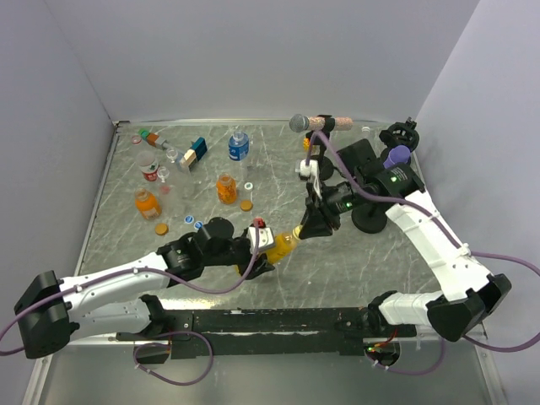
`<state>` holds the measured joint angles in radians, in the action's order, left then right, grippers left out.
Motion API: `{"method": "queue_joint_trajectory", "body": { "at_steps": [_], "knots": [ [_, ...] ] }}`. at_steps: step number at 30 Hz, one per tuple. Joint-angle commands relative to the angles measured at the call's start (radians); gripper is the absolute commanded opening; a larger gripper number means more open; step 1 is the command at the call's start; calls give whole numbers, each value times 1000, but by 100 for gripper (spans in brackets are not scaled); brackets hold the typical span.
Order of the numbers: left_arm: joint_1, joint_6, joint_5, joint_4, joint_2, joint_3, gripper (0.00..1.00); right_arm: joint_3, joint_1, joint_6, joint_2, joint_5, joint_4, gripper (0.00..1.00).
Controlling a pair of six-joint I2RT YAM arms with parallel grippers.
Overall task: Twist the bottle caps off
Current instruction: Unscrew the bottle cap from the plastic bottle.
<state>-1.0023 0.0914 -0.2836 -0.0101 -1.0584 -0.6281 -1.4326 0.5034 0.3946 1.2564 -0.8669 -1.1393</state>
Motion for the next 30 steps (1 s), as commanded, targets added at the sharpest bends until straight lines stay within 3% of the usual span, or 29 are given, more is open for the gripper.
{"method": "queue_joint_trajectory", "body": {
  "at_steps": [1, 6, 10, 14, 17, 22, 26, 30],
  "knots": [
    [7, 14, -75, -51, 55, -15, 26, -60, 104, 597, -18, -141, -214, 11],
    [8, 13, -92, -34, 86, -1, 26, 47, 152, 742, -98, -44, -33, 13],
    [10, 14, -91, -33, 112, 16, 26, 6, 152, 739, -61, -24, -57, 13],
    [11, 11, -91, -42, 110, 22, 26, 27, 152, 627, -74, -44, 3, 20],
    [11, 8, -89, -48, 103, 24, 26, 9, 150, 494, -66, -29, 32, 35],
    [13, 1, -66, -47, 106, 24, 26, -126, 110, 337, -37, -73, -60, 69],
    [13, -8, -49, -54, 107, 18, 26, -161, 32, 199, -57, -119, -71, 84],
    [13, -21, -2, -67, 87, -2, 26, -56, -45, -134, -103, -66, 53, 92]
  ]
}}
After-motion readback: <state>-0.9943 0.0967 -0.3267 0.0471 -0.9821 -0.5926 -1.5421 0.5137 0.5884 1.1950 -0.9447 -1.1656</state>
